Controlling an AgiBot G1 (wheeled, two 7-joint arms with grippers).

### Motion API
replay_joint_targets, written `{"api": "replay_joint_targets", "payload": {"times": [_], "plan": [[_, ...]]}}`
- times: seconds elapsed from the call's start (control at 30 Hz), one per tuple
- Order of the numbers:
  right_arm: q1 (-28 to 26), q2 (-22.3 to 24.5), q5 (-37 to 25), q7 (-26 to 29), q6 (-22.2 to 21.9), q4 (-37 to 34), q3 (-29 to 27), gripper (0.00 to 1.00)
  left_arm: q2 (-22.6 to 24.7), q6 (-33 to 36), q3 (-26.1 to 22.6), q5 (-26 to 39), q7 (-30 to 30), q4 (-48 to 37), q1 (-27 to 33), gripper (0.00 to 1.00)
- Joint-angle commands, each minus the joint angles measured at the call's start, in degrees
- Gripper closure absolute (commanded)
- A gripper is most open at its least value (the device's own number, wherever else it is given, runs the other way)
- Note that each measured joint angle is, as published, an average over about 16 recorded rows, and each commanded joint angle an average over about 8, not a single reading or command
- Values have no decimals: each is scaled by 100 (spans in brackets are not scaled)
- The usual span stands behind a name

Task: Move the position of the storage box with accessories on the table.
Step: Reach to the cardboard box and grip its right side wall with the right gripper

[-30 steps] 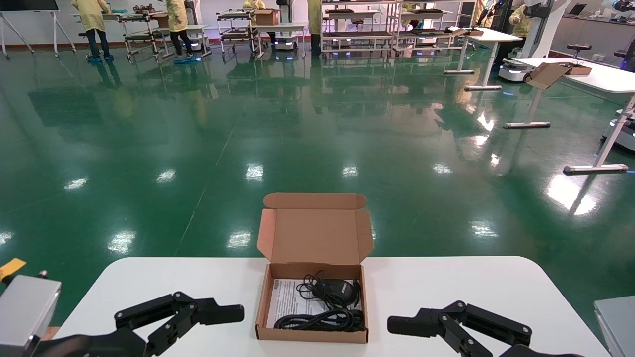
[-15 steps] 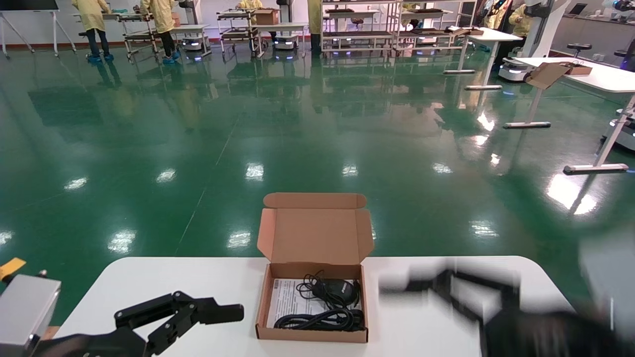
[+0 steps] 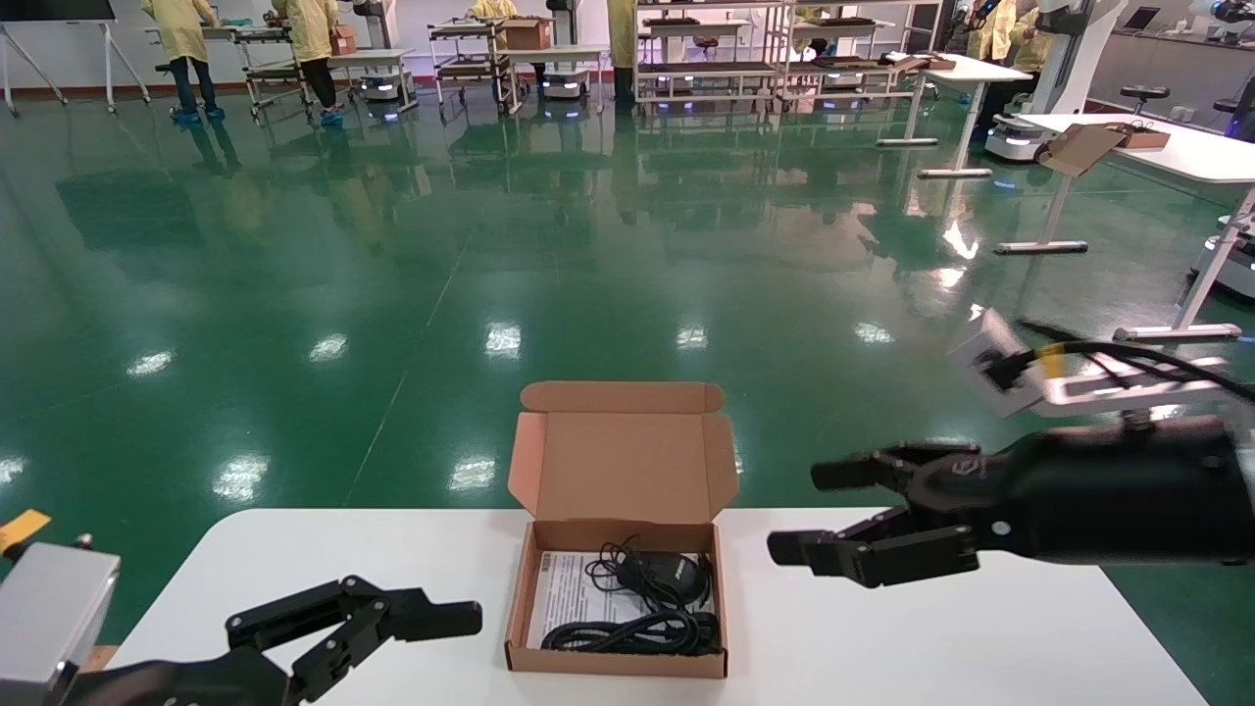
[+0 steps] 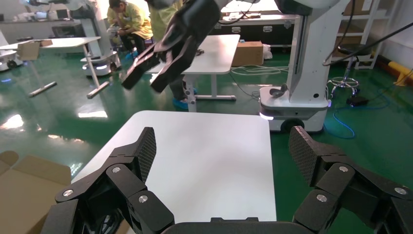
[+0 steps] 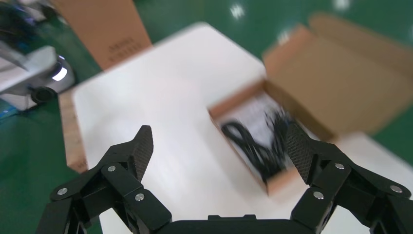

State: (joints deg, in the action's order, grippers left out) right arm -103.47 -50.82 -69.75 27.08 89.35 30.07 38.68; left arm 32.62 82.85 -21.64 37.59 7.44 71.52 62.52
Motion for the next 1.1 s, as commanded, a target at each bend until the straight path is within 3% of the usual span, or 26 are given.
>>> {"api": "replay_joint_targets", "payload": {"times": [0.03,0.33,0.67,0.83,1.1], "plan": [[-297,-174,-349,156,-4,-444,265,0,0,0,0,0,0,0,0,0],[-961,-932,-931,88,-189,-1651,659,0,-1,-2,0,0,0,-1,-1,0],[-1044,-761,-1096,75,-389,-1839,729,0,-1,-2,0,0,0,-1,-1,0],[-1012,-759,-1133,463,-654,-2183,739,0,-1,-2,0,0,-1,-1,-1,0],[-967,-1211,-1147,1219,-1280,-2679,743,0,-1,-2,0,0,-1,-2,-1,0]]}}
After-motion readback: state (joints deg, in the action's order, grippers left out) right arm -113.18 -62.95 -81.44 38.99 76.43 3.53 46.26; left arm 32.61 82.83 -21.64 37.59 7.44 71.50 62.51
